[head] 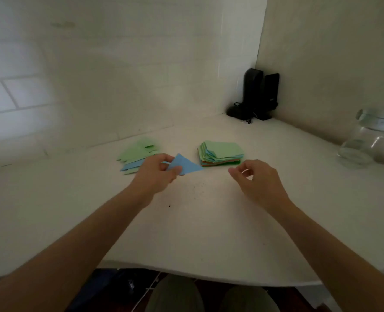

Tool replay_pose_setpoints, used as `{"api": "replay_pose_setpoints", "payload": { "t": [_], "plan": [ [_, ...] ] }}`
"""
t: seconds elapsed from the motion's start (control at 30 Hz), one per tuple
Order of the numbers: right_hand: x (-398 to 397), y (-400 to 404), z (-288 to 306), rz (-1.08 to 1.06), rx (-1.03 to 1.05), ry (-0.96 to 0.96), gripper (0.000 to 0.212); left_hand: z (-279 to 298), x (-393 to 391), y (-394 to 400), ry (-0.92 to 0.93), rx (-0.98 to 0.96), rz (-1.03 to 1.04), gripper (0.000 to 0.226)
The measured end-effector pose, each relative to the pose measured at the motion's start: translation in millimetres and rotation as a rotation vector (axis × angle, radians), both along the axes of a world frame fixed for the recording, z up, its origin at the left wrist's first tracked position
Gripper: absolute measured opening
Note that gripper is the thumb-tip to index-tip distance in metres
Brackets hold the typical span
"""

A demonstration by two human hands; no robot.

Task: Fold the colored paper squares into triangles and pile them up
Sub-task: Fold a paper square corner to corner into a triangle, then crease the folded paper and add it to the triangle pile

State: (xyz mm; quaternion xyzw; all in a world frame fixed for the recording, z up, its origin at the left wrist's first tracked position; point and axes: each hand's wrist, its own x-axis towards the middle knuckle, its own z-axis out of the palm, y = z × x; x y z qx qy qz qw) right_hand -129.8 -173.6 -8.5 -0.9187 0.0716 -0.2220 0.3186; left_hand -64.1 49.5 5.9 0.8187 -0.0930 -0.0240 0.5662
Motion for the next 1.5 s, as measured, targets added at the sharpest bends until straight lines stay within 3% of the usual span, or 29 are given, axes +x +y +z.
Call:
{"api": "replay_pose_setpoints", "payload": {
  "t": [0.23, 0.37, 0.57, 0.77, 0.97, 1.1, 1.27, 1.37, 1.5],
  "plan": [
    [61, 2, 2, 0.025, -0.071, -0.061, 0.02, 0, 83, 75, -0.128, 0.202, 0.318, 0.019],
    [85, 2, -6, 0.027, -0.156, 0.016, 0.03, -4, 103, 87, -0.147, 0.324, 0.365, 0.024],
    [91, 2, -18, -0.058, -0.215, 0.0, 0.021, -23, 116, 95, -0.089, 0.52, 0.381, 0.024],
    [92, 0, -15, -0.081, -0.169, -0.092, 0.013, -27, 117, 93, -0.051, 0.531, 0.468, 0.042],
    [79, -3, 3, -0.131, -0.131, -0.156, 0.018, -14, 100, 77, -0.242, 0.479, 0.457, 0.019],
    [49, -9, 23, -0.081, -0.138, -0.246, 0.014, -1, 63, 43, -0.419, 0.347, 0.261, 0.013],
    [-15, 4, 19, 0.049, -0.383, -0.184, 0.011, 0, -10, -5, -0.67, 0.269, -0.231, 0.027],
    [-42, 15, 3, 0.092, -0.508, -0.144, 0.013, -15, -35, -21, -0.656, 0.309, -0.429, 0.03],
    [-60, 19, -10, 0.107, -0.496, -0.094, 0.031, -34, -51, -27, -0.645, 0.37, -0.477, 0.03]
  ]
}}
